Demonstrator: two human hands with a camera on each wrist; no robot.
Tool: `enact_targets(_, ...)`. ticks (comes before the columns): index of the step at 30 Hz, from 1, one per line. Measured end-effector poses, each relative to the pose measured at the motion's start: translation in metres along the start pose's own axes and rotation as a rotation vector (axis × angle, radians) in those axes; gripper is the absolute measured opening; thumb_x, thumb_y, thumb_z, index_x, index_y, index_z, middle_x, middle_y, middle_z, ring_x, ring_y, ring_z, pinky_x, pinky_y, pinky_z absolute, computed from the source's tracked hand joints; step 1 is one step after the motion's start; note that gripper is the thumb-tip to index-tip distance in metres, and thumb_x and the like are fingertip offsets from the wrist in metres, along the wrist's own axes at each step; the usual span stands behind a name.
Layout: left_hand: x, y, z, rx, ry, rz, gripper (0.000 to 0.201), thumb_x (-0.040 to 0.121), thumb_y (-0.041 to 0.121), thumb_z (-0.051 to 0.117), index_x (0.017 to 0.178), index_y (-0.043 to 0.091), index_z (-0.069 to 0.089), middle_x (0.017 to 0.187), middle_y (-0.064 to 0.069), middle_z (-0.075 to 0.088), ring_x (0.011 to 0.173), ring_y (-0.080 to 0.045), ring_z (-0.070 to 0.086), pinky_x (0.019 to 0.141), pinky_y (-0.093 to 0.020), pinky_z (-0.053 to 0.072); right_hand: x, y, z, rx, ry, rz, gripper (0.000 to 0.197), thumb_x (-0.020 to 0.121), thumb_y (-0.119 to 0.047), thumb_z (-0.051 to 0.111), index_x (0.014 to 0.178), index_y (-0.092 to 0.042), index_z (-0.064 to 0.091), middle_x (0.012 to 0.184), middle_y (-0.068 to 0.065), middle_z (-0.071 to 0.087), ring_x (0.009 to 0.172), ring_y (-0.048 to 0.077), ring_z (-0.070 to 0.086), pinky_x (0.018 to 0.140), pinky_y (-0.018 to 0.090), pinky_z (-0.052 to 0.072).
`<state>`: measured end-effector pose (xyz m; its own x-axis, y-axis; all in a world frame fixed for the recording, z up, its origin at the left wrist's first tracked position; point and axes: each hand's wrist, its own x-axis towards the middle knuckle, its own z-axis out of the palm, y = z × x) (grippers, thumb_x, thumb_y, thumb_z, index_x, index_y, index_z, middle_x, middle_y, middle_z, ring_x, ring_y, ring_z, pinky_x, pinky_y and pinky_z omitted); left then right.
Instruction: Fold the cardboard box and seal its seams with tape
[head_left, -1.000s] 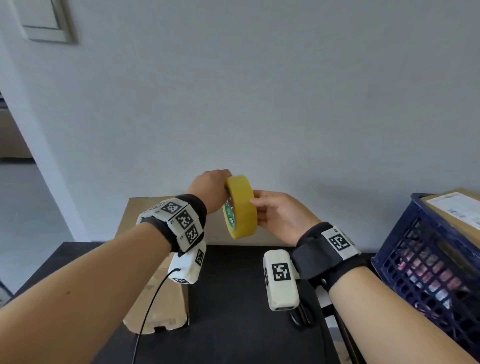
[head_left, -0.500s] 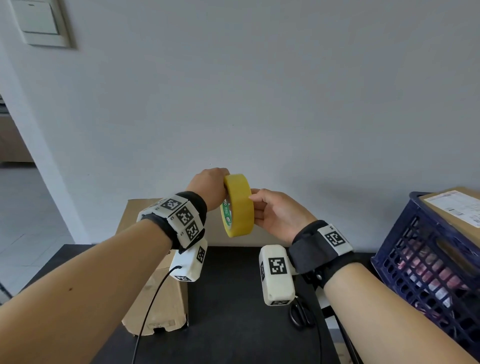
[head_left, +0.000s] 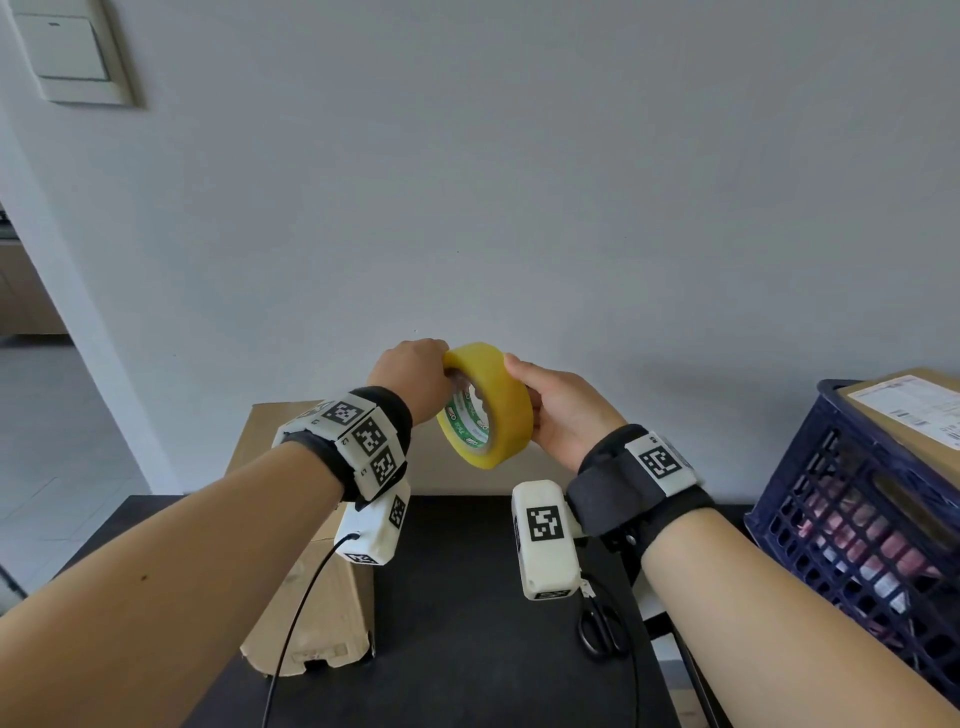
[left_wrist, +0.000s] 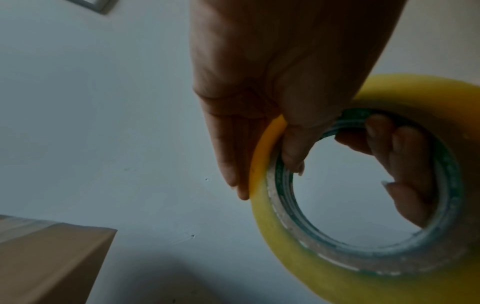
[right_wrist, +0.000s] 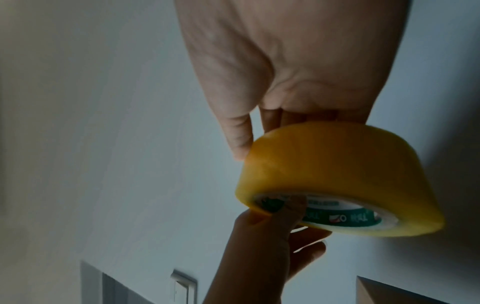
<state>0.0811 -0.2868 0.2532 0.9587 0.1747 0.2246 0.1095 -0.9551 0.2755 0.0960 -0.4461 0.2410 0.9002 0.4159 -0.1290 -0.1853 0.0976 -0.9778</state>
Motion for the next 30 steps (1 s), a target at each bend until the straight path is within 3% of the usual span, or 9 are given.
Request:
enact_targets(5,0.003,0.003,0.000,0.029,-0.008,0.002,0.014,0.093,0.027,0.048,0.086,0.015,0.050,0.087,-0.003,0.055,0.078,-0.021,0.050,0.068,-0.029,0.038,-0.002,-0.001,-0.003,-0.007,0.004,0.031,0.032,0.088,-0.032,0.063,0.112,-0.010,0.059,0.111,0.012,0.066,0.096,0.024,0.064,0.079,0.032,0.054)
enact_targets(10,0.006,0.001,0.001,0.016,-0.006,0.006,0.013,0.091,0.023,0.049,0.089,0.012,0.055,0.088,-0.005,0.058,0.080,-0.024,0.053,0.068,-0.030,0.037,-0.003,0.001,-0.010,0.004,-0.093,0.048,0.031,0.091,-0.020,0.059,0.118,-0.004,0.060,0.106,0.013,0.067,0.093,0.024,0.064,0.087,0.034,0.051)
enact_targets(16,0.005,0.005,0.005,0.050,0.037,0.051,0.019,0.092,0.020,0.045,0.098,0.009,0.059,0.095,-0.009,0.065,0.076,-0.022,0.051,0.067,-0.029,0.038,-0.004,0.001,-0.012,0.110,-0.053,0.113,0.007,0.090,-0.016,0.057,0.088,-0.010,0.060,0.082,0.008,0.066,0.075,0.020,0.061,0.075,0.031,0.049)
enact_targets(21,0.004,0.005,0.005,0.027,0.034,0.068,0.017,0.092,0.016,0.043,0.096,0.009,0.059,0.094,-0.010,0.065,0.075,-0.023,0.052,0.067,-0.029,0.039,-0.007,0.002,-0.013,0.154,-0.064,0.135,0.009,0.089,-0.009,0.054,0.094,-0.008,0.062,0.082,0.008,0.066,0.075,0.019,0.061,0.075,0.030,0.050)
enact_targets(26,0.002,0.003,0.007,0.000,0.047,0.059,0.010,0.091,0.017,0.044,0.083,0.013,0.050,0.090,-0.009,0.064,0.075,-0.024,0.051,0.065,-0.029,0.038,-0.005,0.003,-0.012,0.114,-0.035,0.107,0.007,0.089,-0.016,0.059,0.087,-0.010,0.060,0.079,0.008,0.067,0.075,0.019,0.061,0.076,0.032,0.050)
enact_targets(30,0.000,0.001,0.009,0.006,0.057,0.068,0.013,0.091,0.016,0.044,0.089,0.011,0.056,0.092,-0.010,0.065,0.076,-0.024,0.051,0.066,-0.029,0.038,-0.004,0.004,-0.010,0.117,-0.033,0.120,0.007,0.089,-0.013,0.057,0.084,-0.010,0.059,0.076,0.007,0.066,0.072,0.019,0.060,0.072,0.030,0.050)
